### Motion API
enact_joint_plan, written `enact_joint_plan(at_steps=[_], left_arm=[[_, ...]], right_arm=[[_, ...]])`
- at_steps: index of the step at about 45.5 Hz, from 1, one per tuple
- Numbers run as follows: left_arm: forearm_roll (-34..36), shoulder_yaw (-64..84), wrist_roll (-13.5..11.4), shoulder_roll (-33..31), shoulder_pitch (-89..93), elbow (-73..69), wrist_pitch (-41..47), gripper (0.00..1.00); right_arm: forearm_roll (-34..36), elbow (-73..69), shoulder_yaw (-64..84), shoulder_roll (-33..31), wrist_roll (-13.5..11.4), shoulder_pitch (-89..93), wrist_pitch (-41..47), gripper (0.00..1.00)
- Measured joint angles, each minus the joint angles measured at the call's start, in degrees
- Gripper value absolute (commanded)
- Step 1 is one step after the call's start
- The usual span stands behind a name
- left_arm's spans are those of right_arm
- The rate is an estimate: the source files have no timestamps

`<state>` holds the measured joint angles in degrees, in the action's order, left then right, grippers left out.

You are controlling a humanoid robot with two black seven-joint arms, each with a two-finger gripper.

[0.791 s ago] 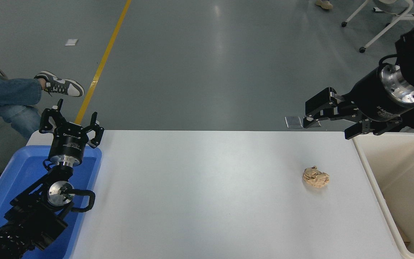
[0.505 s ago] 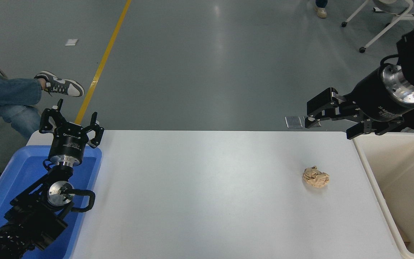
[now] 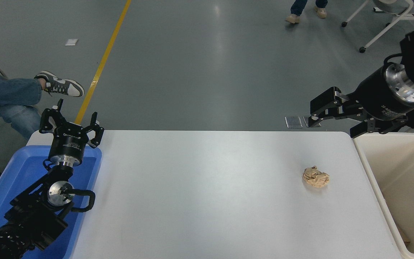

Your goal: Pick up paper ball place in dustbin

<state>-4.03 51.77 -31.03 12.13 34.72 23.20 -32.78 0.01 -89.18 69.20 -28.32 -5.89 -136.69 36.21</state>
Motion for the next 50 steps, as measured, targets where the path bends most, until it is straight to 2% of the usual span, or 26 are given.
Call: enact_joint_plan(at_steps=[50], left_arm=[[0.0, 0.0, 0.0, 0.0, 0.0, 0.0, 0.0, 0.99]], right_arm=[[1.0, 5.7, 2.3, -1.4, 0.1, 3.4, 0.0, 1.00]])
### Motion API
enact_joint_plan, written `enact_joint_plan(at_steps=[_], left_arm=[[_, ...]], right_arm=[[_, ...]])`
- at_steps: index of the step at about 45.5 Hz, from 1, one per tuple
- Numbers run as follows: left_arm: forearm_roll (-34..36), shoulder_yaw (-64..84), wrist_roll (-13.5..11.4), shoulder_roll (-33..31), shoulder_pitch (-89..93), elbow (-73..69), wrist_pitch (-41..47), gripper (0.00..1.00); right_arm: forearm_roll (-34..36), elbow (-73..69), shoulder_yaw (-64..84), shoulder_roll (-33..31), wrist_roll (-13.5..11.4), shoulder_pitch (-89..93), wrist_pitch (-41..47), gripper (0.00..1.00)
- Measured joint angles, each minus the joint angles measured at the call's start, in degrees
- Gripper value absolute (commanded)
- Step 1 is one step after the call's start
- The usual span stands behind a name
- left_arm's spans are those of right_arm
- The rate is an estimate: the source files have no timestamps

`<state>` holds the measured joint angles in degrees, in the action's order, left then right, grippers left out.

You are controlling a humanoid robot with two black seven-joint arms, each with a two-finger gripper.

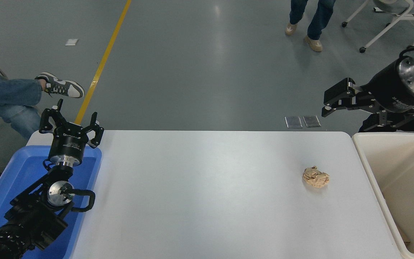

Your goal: Pick up paper ball place in dustbin

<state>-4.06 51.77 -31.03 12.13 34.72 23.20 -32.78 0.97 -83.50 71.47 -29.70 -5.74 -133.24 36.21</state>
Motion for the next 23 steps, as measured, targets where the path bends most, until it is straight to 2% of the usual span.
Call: enact_joint_plan(at_steps=[23], left_arm=[[0.0, 0.0, 0.0, 0.0, 0.0, 0.0, 0.0, 0.99]], right_arm=[[-0.3, 3.2, -0.4, 0.4, 0.0, 5.0, -2.6, 1.00]])
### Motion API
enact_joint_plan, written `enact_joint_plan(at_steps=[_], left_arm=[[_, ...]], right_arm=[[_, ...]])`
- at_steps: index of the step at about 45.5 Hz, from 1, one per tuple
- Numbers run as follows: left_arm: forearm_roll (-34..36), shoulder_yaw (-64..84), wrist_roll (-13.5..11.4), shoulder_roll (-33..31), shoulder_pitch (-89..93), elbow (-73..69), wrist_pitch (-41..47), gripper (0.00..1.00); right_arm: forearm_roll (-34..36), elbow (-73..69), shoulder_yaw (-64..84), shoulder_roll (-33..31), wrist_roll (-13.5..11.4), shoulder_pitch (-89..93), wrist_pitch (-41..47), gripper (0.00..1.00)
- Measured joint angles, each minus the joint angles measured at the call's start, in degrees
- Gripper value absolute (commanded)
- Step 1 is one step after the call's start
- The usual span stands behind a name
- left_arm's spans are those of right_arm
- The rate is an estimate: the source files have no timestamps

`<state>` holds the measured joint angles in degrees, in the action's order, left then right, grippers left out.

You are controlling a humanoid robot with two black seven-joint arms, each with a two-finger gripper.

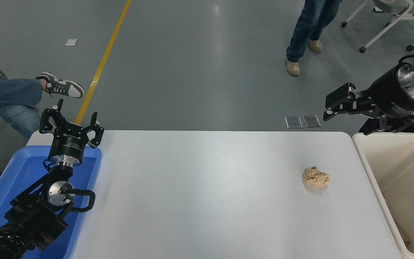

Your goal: Pick up paper ball place in dustbin

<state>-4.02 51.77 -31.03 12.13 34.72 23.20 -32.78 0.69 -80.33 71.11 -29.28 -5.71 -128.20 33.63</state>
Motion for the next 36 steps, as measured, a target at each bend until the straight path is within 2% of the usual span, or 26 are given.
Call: enact_joint_plan(at_steps=[24, 36], left_arm=[[0.0, 0.0, 0.0, 0.0, 0.0, 0.0, 0.0, 0.99], [0.0, 0.0, 0.0, 0.0, 0.0, 0.0, 0.0, 0.99]], right_arm=[[-0.1, 9.2, 0.2, 5.7, -0.1, 15.7, -19.2, 1.00], [0.3, 13.8, -0.4, 7.4, -0.1, 24.0, -25.3, 1.00]])
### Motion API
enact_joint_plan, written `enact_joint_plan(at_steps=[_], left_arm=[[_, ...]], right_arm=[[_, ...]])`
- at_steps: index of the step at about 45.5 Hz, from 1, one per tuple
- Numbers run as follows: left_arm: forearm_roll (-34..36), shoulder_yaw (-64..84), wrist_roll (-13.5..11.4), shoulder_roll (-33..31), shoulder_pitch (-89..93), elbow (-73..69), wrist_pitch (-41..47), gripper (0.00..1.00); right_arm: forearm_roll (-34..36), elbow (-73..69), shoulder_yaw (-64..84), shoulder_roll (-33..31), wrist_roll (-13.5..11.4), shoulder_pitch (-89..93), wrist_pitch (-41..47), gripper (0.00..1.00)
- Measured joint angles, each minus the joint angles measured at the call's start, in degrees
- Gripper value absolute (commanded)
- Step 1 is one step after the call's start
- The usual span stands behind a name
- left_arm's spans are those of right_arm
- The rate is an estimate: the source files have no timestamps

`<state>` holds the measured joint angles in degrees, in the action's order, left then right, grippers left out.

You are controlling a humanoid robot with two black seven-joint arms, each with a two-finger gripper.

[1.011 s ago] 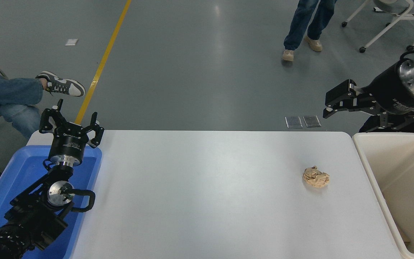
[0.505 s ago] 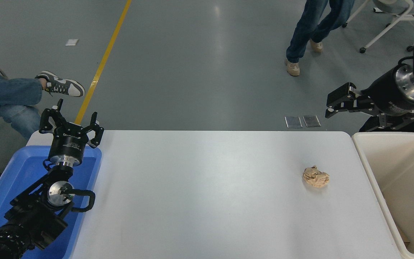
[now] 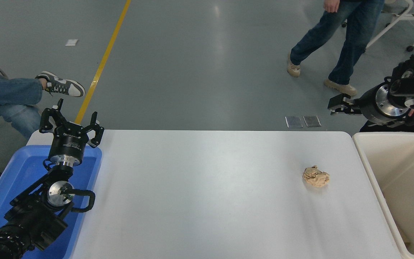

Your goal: Pick up paper ball place in dustbin

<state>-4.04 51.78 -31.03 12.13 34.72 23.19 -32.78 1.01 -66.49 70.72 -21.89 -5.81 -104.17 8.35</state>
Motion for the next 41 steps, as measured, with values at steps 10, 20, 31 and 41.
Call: enact_joint_plan(at_steps=[10, 20, 31, 41], left_arm=[[0.0, 0.0, 0.0, 0.0, 0.0, 0.0, 0.0, 0.99], [0.0, 0.0, 0.0, 0.0, 0.0, 0.0, 0.0, 0.99], [0.0, 0.0, 0.0, 0.0, 0.0, 0.0, 0.0, 0.99], [0.0, 0.0, 0.0, 0.0, 0.0, 0.0, 0.0, 0.99]], right_arm=[[0.1, 2.4, -2.6, 0.4, 0.0, 6.4, -3.1, 1.00], [0.2, 6.4, -7.2, 1.0, 0.0, 13.3, -4.9, 1.00], [0.2, 13.6, -11.8, 1.9, 0.0, 22.5, -5.7, 1.00], [0.1, 19.5, -17.0, 2.7, 0.1, 30.0, -6.1, 1.00]])
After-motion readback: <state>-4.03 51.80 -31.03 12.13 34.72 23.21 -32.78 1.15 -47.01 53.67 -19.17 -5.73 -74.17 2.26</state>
